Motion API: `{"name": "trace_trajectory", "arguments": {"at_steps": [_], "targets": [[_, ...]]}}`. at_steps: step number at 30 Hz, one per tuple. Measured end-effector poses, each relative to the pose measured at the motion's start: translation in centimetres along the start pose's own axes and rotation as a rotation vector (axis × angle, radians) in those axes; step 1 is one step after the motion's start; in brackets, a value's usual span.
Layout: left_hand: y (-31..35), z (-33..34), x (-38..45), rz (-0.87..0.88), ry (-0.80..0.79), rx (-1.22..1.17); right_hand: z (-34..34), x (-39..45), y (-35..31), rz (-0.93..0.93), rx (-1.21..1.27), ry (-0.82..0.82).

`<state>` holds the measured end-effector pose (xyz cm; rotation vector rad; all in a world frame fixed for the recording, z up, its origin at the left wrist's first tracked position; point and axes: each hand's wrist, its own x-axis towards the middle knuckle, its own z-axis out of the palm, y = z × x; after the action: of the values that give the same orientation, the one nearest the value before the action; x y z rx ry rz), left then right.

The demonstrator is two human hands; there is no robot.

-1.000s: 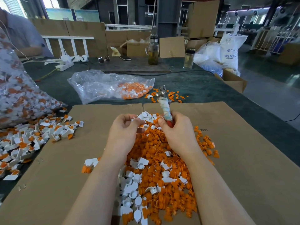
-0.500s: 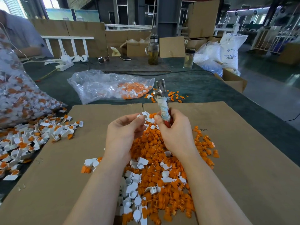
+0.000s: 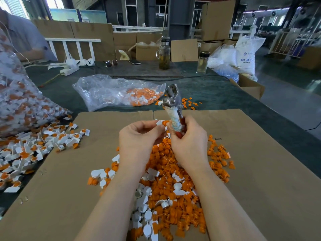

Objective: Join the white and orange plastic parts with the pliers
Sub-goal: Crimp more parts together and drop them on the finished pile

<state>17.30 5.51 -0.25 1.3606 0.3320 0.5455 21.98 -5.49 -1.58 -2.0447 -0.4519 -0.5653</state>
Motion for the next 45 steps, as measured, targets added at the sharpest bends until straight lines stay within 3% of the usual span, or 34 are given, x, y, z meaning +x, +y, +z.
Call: {"name": "trace_trajectory", "arguments": {"at_steps": [15, 24, 29, 34, 37, 45], "targets": [[-0.5, 0.0, 0.0, 0.184, 0.053, 0.287, 0.1, 0.3, 0.1, -0.004, -0.013, -0.059], [-0.8, 0.0, 0.2, 0.239, 0.131, 0.326, -0.2, 0.5, 0.2, 0.042, 0.115, -0.196], [-0.6, 0.0, 0.1, 0.244, 0.133, 0.332, -0.2, 0.6, 0.0, 0.053, 0.139, -0.191], [-0.5, 0.0, 0.1, 0.247, 0.134, 0.324, -0.4, 0.5, -0.2, 0.063, 0.161, -0.211], [-0.3, -0.1, 0.3, 0.168, 0.122, 0.188, -0.7, 0.7, -0.1, 0.078, 0.187, -0.276], [0.1, -1.1, 0.7, 0.129, 0.094, -0.035, -2.3, 0.8, 0.5, 0.135, 0.172, -0.575]]}}
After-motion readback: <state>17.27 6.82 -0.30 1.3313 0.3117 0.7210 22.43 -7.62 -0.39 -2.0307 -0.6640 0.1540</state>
